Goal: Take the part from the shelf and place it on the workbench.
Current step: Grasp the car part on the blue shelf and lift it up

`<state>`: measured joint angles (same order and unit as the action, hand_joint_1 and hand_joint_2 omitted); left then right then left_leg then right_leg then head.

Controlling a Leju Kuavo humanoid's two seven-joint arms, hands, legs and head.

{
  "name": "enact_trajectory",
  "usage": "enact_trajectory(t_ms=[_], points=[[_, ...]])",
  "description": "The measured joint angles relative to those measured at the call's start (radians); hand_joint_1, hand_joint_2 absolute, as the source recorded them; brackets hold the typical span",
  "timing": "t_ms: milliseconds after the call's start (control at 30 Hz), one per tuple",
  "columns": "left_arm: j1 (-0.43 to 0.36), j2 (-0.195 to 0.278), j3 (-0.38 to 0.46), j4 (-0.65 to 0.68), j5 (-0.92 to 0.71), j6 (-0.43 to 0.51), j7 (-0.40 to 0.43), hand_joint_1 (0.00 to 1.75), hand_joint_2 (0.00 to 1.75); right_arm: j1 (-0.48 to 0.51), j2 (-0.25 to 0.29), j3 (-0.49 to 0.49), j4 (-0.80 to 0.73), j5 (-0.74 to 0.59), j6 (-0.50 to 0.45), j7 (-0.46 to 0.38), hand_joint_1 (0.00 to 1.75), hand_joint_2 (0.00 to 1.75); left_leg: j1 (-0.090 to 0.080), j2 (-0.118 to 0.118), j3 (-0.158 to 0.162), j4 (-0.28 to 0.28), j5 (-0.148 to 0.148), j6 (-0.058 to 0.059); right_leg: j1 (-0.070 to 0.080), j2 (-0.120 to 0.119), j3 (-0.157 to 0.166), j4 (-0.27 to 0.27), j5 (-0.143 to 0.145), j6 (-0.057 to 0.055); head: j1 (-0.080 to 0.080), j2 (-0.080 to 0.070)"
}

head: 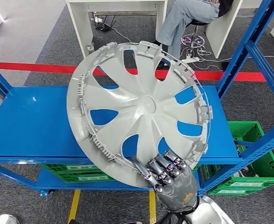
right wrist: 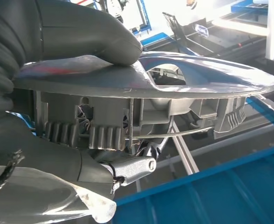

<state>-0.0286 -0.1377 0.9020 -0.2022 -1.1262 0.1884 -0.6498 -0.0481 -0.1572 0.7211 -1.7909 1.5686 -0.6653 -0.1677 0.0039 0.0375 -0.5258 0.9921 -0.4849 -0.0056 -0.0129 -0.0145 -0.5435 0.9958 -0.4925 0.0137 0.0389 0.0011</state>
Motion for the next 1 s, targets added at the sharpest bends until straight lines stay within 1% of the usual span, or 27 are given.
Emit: enact_trajectory(t_ms=[67, 133, 167, 200, 233, 267, 333, 367, 400, 433, 467, 500, 533, 567, 600, 633, 667, 700, 733, 767, 800, 833, 867, 900, 933, 967, 1000], points=[[0.001, 0.001, 0.0, 0.0, -0.004, 0.007, 0.004, 0.0, 0.0, -0.002, 0.0, 0.005, 0.003, 0.0, 0.0, 0.006, 1.75, 1.75, -0.001, 0.0, -0.003, 0.004, -0.002, 0.003, -0.001, 0.0, 0.0, 0.0, 0.001, 0.003, 0.0, 0.0], [0.001, 0.002, 0.0, 0.0, -0.006, 0.012, 0.008, 0.0, 0.0, -0.005, 0.0, 0.011, 0.005, 0.0, 0.0, 0.012, 1.75, 1.75, -0.002, 0.0, -0.005, 0.008, 0.001, 0.009, -0.002, 0.0, 0.0, -0.002, 0.006, 0.01, 0.0, 0.0], [0.001, 0.002, 0.0, 0.0, -0.006, 0.013, 0.009, 0.0, 0.0, -0.006, 0.0, 0.014, 0.005, 0.0, 0.0, 0.015, 1.75, 1.75, -0.001, 0.0, -0.005, 0.003, 0.005, 0.015, -0.002, 0.0, 0.0, -0.002, 0.007, 0.015, 0.0, 0.0], [0.001, 0.002, 0.0, 0.0, -0.007, 0.014, 0.01, 0.0, 0.0, -0.007, 0.0, 0.015, 0.005, 0.0, 0.0, 0.017, 1.75, 1.75, 0.001, 0.001, -0.005, -0.003, 0.012, 0.021, -0.003, 0.001, -0.004, 0.001, 0.001, 0.019, 0.0, 0.0], [0.001, 0.002, 0.0, 0.0, -0.008, 0.016, 0.011, 0.0, 0.0, -0.008, 0.0, 0.017, 0.006, 0.0, 0.0, 0.02, 1.75, 1.75, 0.004, 0.002, -0.006, -0.01, 0.019, 0.026, -0.003, 0.003, -0.012, 0.018, -0.016, 0.022, 0.001, 0.0], [0.0, 0.002, 0.0, 0.0, -0.009, 0.017, 0.012, 0.0, 0.0, -0.01, 0.0, 0.018, 0.007, 0.0, 0.0, 0.022, 1.75, 1.75, 0.006, 0.002, -0.008, -0.016, 0.025, 0.031, -0.003, 0.006, -0.029, 0.054, -0.045, 0.024, 0.002, 0.0], [0.0, 0.001, 0.0, 0.0, -0.011, 0.019, 0.014, 0.0, 0.0, -0.013, 0.0, 0.021, 0.01, 0.0, 0.0, 0.025, 1.75, 1.75, 0.007, 0.003, -0.018, -0.017, 0.032, 0.035, -0.005, 0.011, -0.083, 0.185, -0.118, 0.03, 0.003, 0.0], [0.0, 0.001, 0.0, 0.0, -0.011, 0.019, 0.014, 0.0, 0.0, -0.013, 0.0, 0.023, 0.012, 0.0, 0.0, 0.026, 1.75, 1.75, 0.007, 0.003, -0.024, -0.016, 0.035, 0.034, -0.007, 0.011, -0.106, 0.246, -0.142, 0.033, 0.004, 0.0], [0.001, 0.001, 0.0, 0.0, -0.012, 0.02, 0.015, 0.0, 0.0, -0.014, 0.0, 0.024, 0.015, 0.0, 0.0, 0.027, 1.75, 1.75, 0.007, 0.003, -0.029, -0.015, 0.038, 0.032, -0.009, 0.011, -0.116, 0.279, -0.147, 0.037, 0.003, 0.0], [0.001, 0.001, 0.0, 0.0, -0.012, 0.02, 0.015, 0.0, 0.0, -0.014, 0.0, 0.025, 0.017, 0.0, 0.0, 0.027, 1.75, 1.75, 0.009, 0.003, -0.033, -0.013, 0.041, 0.03, -0.011, 0.011, -0.106, 0.269, -0.131, 0.04, 0.004, 0.0], [0.001, 0.0, 0.0, 0.0, -0.012, 0.02, 0.015, 0.0, 0.0, -0.015, 0.0, 0.027, 0.019, 0.0, 0.0, 0.028, 1.75, 1.75, 0.011, 0.003, -0.037, -0.009, 0.042, 0.026, -0.014, 0.01, -0.077, 0.219, -0.099, 0.043, 0.004, 0.0], [0.001, 0.0, 0.0, 0.0, -0.012, 0.02, 0.015, 0.0, 0.0, -0.018, 0.0, 0.028, 0.02, 0.0, 0.0, 0.029, 1.75, 1.75, 0.014, 0.003, -0.041, -0.003, 0.042, 0.022, -0.018, 0.007, -0.038, 0.149, -0.069, 0.047, 0.004, 0.0], [0.001, 0.0, 0.0, 0.0, -0.012, 0.02, 0.016, 0.0, 0.0, -0.02, 0.0, 0.029, 0.021, 0.0, 0.0, 0.03, 1.75, 1.75, 0.014, 0.002, -0.047, 0.004, 0.043, 0.016, -0.018, 0.004, -0.001, 0.084, -0.048, 0.049, 0.005, 0.0], [0.001, 0.0, 0.0, 0.0, -0.012, 0.02, 0.016, 0.0, 0.0, -0.023, 0.0, 0.03, 0.022, 0.0, 0.0, 0.03, 1.75, 1.75, 0.013, 0.002, -0.052, 0.011, 0.044, 0.008, -0.017, 0.003, 0.024, 0.039, -0.037, 0.047, 0.007, 0.0], [0.001, 0.001, 0.0, 0.0, -0.012, 0.021, 0.016, 0.0, 0.0, -0.024, 0.0, 0.031, 0.023, 0.0, 0.0, 0.03, 1.75, 1.75, 0.011, 0.001, -0.057, 0.016, 0.046, 0.001, -0.016, 0.003, 0.034, 0.019, -0.038, 0.044, 0.007, 0.0], [0.001, 0.001, 0.0, 0.0, -0.012, 0.021, 0.016, 0.0, 0.0, -0.025, 0.0, 0.032, 0.023, 0.0, 0.0, 0.031, 1.75, 1.75, 0.01, 0.001, -0.061, 0.019, 0.051, -0.006, -0.014, 0.005, 0.033, 0.019, -0.039, 0.037, 0.008, 0.0], [0.002, 0.001, 0.0, 0.0, -0.012, 0.021, 0.017, 0.0, 0.0, -0.024, 0.0, 0.033, 0.023, 0.0, 0.0, 0.031, 1.75, 1.75, 0.01, 0.001, -0.063, 0.02, 0.054, -0.012, -0.014, 0.008, 0.025, 0.022, -0.037, 0.028, 0.008, 0.0], [0.002, 0.001, 0.0, 0.0, -0.012, 0.021, 0.017, 0.0, 0.0, -0.025, 0.0, 0.033, 0.023, 0.0, 0.0, 0.031, 1.75, 1.75, 0.012, -0.001, -0.067, 0.024, 0.05, -0.017, -0.014, 0.009, 0.02, 0.023, -0.033, 0.017, 0.007, 0.0], [0.003, 0.001, 0.0, 0.0, -0.012, 0.021, 0.017, 0.0, 0.0, -0.025, 0.0, 0.035, 0.024, 0.0, 0.0, 0.033, 1.75, 1.75, 0.014, -0.006, -0.074, 0.038, 0.032, -0.022, -0.014, 0.01, 0.012, 0.024, -0.028, 0.006, 0.006, 0.0], [0.003, 0.001, 0.0, 0.0, -0.012, 0.021, 0.018, 0.0, 0.0, -0.027, 0.001, 0.036, 0.024, 0.0, 0.0, 0.034, 1.75, 1.75, 0.015, -0.012, -0.088, 0.071, -0.002, -0.026, -0.014, 0.01, 0.003, 0.024, -0.02, -0.006, 0.005, 0.0], [0.003, 0.001, 0.0, 0.0, -0.012, 0.021, 0.019, 0.0, 0.0, -0.029, 0.001, 0.037, 0.024, 0.0, 0.0, 0.036, 1.75, 1.75, 0.015, -0.02, -0.106, 0.125, -0.047, -0.028, -0.013, 0.011, -0.006, 0.024, -0.013, -0.016, 0.004, 0.0], [0.004, 0.001, 0.0, 0.0, -0.012, 0.021, 0.019, 0.0, 0.0, -0.03, 0.002, 0.039, 0.024, 0.0, 0.0, 0.038, 1.75, 1.75, 0.015, -0.025, -0.127, 0.192, -0.093, -0.029, -0.01, 0.012, -0.018, 0.024, -0.006, -0.023, 0.003, 0.0], [0.004, 0.001, 0.0, 0.0, -0.012, 0.021, 0.02, 0.0, 0.0, -0.031, 0.002, 0.04, 0.025, 0.0, 0.0, 0.039, 1.75, 1.75, 0.015, -0.028, -0.143, 0.255, -0.127, -0.028, -0.007, 0.012, -0.028, 0.024, 0.002, -0.027, 0.002, 0.0], [0.005, 0.001, 0.0, 0.0, -0.012, 0.021, 0.021, 0.0, 0.0, -0.031, 0.002, 0.041, 0.026, 0.0, 0.0, 0.041, 1.75, 1.75, 0.015, -0.029, -0.147, 0.296, -0.141, -0.026, -0.004, 0.013, -0.037, 0.025, 0.009, -0.029, 0.002, 0.0], [0.005, 0.001, 0.0, 0.0, -0.012, 0.021, 0.021, 0.0, 0.0, -0.032, 0.002, 0.042, 0.027, 0.0, 0.0, 0.042, 1.75, 1.75, 0.014, -0.029, -0.135, 0.303, -0.134, -0.022, -0.001, 0.015, -0.046, 0.026, 0.016, -0.03, 0.003, 0.0], [0.005, 0.001, 0.0, 0.0, -0.012, 0.021, 0.021, 0.0, 0.0, -0.032, 0.002, 0.043, 0.028, 0.0, 0.0, 0.044, 1.75, 1.75, 0.012, -0.03, -0.105, 0.27, -0.111, -0.015, 0.003, 0.016, -0.054, 0.026, 0.023, -0.03, 0.003, 0.0], [0.005, 0.001, 0.0, 0.0, -0.012, 0.021, 0.021, 0.0, 0.0, -0.032, 0.002, 0.045, 0.028, 0.0, 0.0, 0.046, 1.75, 1.75, 0.009, -0.033, -0.061, 0.206, -0.082, -0.006, 0.006, 0.018, -0.061, 0.026, 0.029, -0.028, 0.003, 0.0]])
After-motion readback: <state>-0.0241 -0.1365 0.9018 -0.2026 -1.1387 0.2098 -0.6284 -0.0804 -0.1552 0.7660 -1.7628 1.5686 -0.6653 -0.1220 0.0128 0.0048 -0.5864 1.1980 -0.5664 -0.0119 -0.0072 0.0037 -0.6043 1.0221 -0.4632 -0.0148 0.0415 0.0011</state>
